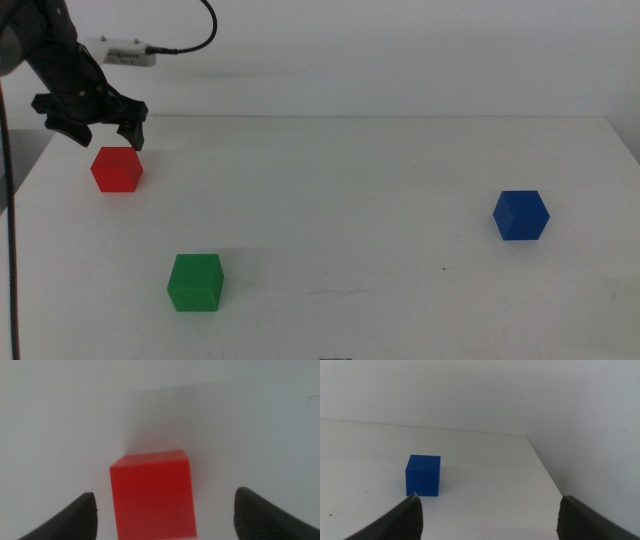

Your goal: Stack red cubes first, then green, then blue cubes in a specific spot.

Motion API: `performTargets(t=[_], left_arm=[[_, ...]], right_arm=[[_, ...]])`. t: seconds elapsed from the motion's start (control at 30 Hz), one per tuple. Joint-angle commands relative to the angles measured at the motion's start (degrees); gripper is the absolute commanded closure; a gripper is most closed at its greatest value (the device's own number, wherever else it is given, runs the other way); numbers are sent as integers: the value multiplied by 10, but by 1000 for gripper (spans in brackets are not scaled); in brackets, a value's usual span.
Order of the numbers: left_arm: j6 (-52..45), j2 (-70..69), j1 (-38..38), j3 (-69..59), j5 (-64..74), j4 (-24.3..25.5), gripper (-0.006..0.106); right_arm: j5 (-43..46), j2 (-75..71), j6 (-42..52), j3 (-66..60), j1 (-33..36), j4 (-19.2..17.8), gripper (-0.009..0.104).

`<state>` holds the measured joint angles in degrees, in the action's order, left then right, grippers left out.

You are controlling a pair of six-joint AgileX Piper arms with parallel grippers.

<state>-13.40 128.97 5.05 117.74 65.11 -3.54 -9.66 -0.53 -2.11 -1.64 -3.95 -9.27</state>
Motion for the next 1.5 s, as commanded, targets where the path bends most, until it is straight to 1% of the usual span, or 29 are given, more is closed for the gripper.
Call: performTargets(t=[0.0, 0.07, 0.27, 0.43, 0.57, 0.63, 0.73, 0.83, 0.9, 1.03, 1.1, 1.2, 1.27, 1.37, 1.47], left_arm=[[-1, -21, 9, 29, -12, -9, 7], [-4, -10, 16, 35, -12, -22, 7], [-14, 9, 22, 36, -31, -30, 7], [-23, 25, 25, 36, -43, -52, 7], [-26, 36, 25, 36, -50, -60, 10], [-26, 38, 25, 36, -52, -61, 13], [-26, 38, 25, 36, -53, -60, 22], [-26, 38, 25, 36, -53, -60, 36], [-26, 38, 25, 36, -46, -60, 49], [-20, 31, 25, 36, -29, -61, 66], [-20, 23, 25, 36, -19, -56, 70], [-17, 6, 25, 36, 5, -28, 70], [2, -7, 25, 36, 23, -17, 70], [17, -32, 25, 15, 28, -13, 70], [20, -75, 24, -43, -5, -21, 70]], right_arm=[[44, -13, 4, 10, -3, -5, 1], [44, -13, 4, 10, -3, -5, 1], [44, -13, 4, 10, -3, -5, 1], [44, -13, 4, 10, -3, -5, 1], [44, -13, 4, 10, -3, -5, 1], [44, -13, 4, 10, -3, -5, 1], [44, -13, 4, 10, -3, -5, 1], [44, -13, 4, 10, -3, -5, 1], [44, -13, 4, 10, -3, -5, 1], [44, -13, 4, 10, -3, -5, 1], [44, -13, 4, 10, -3, -5, 1], [44, -13, 4, 10, -3, -5, 1], [44, -13, 4, 10, -3, -5, 1], [44, -13, 4, 10, -3, -5, 1], [44, -13, 4, 10, -3, -5, 1]])
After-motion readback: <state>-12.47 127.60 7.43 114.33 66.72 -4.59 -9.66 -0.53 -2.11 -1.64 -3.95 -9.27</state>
